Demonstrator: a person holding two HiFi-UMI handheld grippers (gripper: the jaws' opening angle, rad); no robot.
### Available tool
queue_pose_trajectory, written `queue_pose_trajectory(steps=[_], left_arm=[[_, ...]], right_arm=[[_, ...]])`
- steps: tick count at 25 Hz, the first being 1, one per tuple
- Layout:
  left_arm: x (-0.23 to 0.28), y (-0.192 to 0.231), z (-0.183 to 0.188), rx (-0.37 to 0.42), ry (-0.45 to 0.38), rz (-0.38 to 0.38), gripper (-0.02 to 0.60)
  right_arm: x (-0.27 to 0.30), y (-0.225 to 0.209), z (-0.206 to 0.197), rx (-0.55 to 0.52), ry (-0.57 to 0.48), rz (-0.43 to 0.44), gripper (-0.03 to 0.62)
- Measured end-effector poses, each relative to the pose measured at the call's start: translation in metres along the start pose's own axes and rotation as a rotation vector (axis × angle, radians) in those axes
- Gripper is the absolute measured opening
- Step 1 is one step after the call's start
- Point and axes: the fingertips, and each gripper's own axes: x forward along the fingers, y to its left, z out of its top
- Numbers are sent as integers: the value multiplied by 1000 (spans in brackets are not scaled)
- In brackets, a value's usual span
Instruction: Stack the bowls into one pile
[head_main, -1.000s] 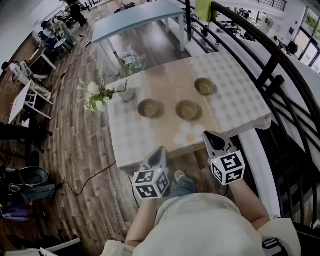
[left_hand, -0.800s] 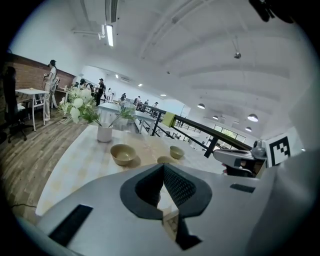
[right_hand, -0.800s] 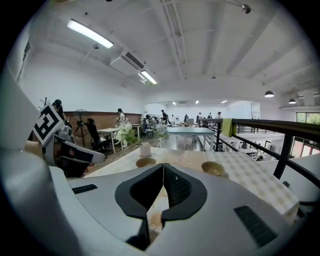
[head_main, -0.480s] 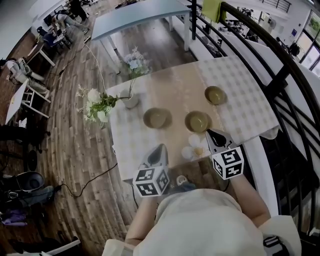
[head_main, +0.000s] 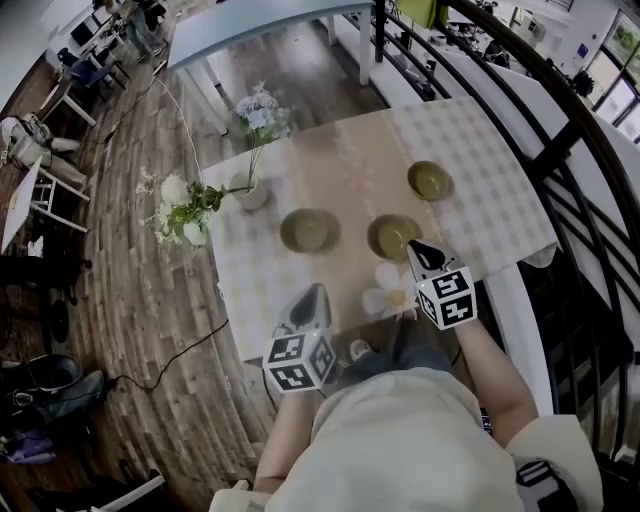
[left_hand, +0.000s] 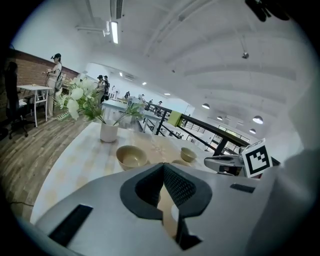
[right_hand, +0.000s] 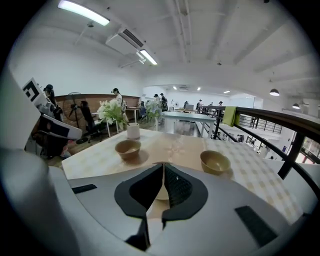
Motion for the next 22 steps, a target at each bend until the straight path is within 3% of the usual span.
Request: queue_pose_trajectory(steps=[10, 22], left_arm=[[20, 7, -1, 0, 8, 19, 5], [50, 17, 2, -15, 32, 60, 5]], right_arm=[[50, -22, -29, -17, 110, 17, 67], [88, -44, -51, -31, 206, 38, 83]])
